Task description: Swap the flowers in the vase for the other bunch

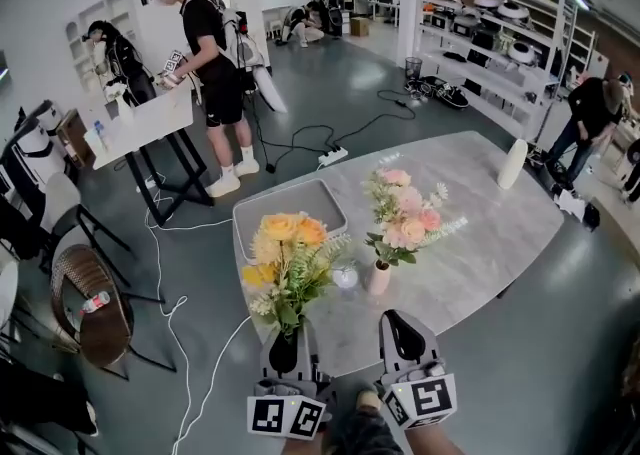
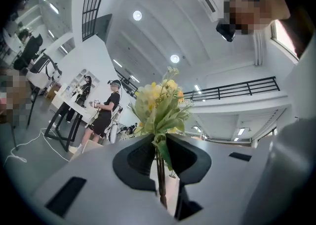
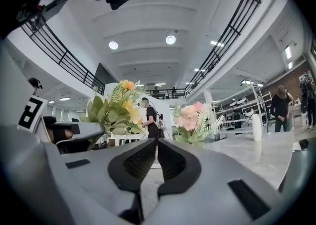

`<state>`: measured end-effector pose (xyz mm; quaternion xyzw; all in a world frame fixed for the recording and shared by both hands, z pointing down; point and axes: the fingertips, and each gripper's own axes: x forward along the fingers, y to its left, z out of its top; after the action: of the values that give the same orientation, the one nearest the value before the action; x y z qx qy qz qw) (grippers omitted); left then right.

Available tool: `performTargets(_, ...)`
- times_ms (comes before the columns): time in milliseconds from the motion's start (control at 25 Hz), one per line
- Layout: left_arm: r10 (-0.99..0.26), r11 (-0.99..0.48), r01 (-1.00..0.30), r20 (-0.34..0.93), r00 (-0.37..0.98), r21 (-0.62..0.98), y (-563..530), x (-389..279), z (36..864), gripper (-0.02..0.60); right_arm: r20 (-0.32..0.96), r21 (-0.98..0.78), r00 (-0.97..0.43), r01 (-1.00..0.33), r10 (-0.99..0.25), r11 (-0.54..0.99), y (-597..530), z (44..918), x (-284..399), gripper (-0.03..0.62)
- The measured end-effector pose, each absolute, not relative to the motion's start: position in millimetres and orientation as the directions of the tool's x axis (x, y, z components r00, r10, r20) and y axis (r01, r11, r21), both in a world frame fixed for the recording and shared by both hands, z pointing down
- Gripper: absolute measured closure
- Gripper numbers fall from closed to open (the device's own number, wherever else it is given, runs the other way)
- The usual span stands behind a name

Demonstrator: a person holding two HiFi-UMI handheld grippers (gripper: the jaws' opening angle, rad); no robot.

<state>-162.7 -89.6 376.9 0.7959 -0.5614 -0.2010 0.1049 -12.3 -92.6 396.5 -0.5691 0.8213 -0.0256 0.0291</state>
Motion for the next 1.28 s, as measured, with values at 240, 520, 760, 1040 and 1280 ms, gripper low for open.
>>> performTargets(240,-0.923,-0.38,-0.838,-0.226,0.313,0.393,-66.1,-159.4,359.9,0.515,-0.023,-0.075,-0.374,-0.924,-0.927,0.375,-65.7,383.1,-16.5,0.562)
performTargets(520,-0.905,-0.419,-0.827,-0.239,0.351,0.375,-36.2,-150.7,343.4,0.515,-0.041,-0.068,-0.399,-0.914,-0.916,0.401,-30.8,364.3,-17.5,0.562)
performTargets(760,-0.903,-0.424,-0.828,-0.246,0.353,0.367,-12.3,-150.7,340.1,0.515,-0.053,-0.074,-0.399,-0.913,-0.916,0.402,-7.2,360.0,-14.6,0.562)
performTargets(1040,-0.903,-0.425,-0.823,-0.233,0.36,0.376,14.5,-147.3,347.6,0.515,-0.054,-0.081,-0.382,-0.919,-0.923,0.385,15.1,357.4,-3.5,0.562)
performTargets(1280,-0.9,-0.432,-0.824,-0.228,0.371,0.366,30.6,-141.2,348.6,0.515,-0.04,-0.107,-0.361,-0.926,-0.932,0.363,32.2,363.4,10.0,0.562)
